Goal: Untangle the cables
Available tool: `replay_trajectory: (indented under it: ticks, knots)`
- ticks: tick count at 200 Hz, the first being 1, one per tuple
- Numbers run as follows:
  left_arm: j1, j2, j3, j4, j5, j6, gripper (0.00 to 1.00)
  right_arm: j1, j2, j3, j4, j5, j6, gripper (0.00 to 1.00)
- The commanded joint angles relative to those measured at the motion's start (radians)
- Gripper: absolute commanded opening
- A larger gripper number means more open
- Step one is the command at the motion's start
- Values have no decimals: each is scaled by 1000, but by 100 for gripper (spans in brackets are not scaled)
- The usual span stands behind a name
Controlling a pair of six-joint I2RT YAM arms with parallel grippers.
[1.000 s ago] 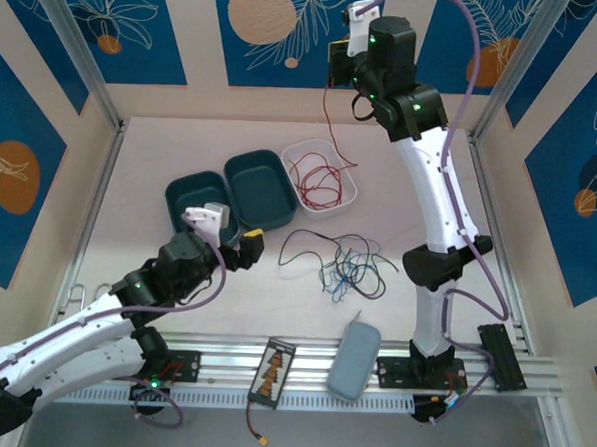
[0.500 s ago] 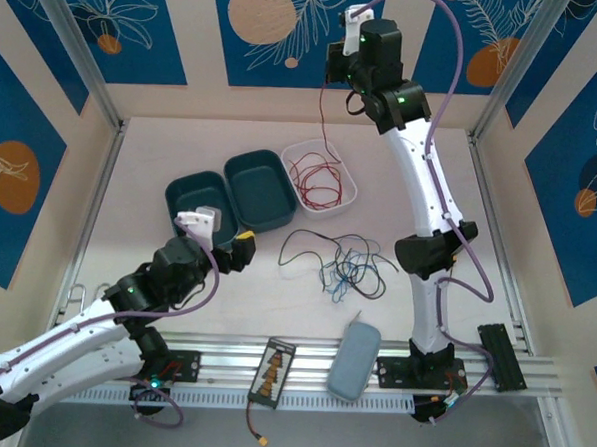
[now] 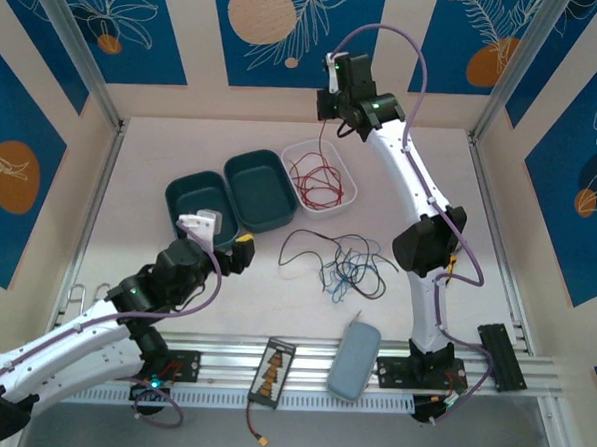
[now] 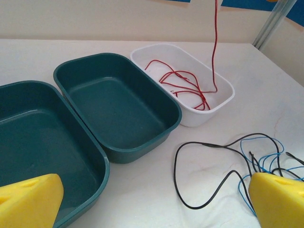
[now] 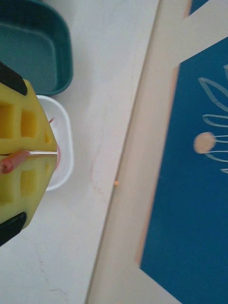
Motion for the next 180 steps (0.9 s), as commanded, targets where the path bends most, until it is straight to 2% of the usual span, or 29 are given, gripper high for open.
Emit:
replay_trajectory:
  ticks: [1, 62, 122, 180]
  knots:
    - [12, -6, -11, 15, -20, 3, 100, -6, -22, -41, -28, -24, 48, 0]
    - [12, 17, -10, 24, -2, -5, 100, -7, 70, -37, -52, -84, 147, 0]
    - [12, 21, -16, 25, 24, -22, 100, -1, 183, -8, -74, 109, 210, 0]
    - [14, 25, -20, 29, 29, -20, 100, -2, 237, -32, -94, 185, 220, 0]
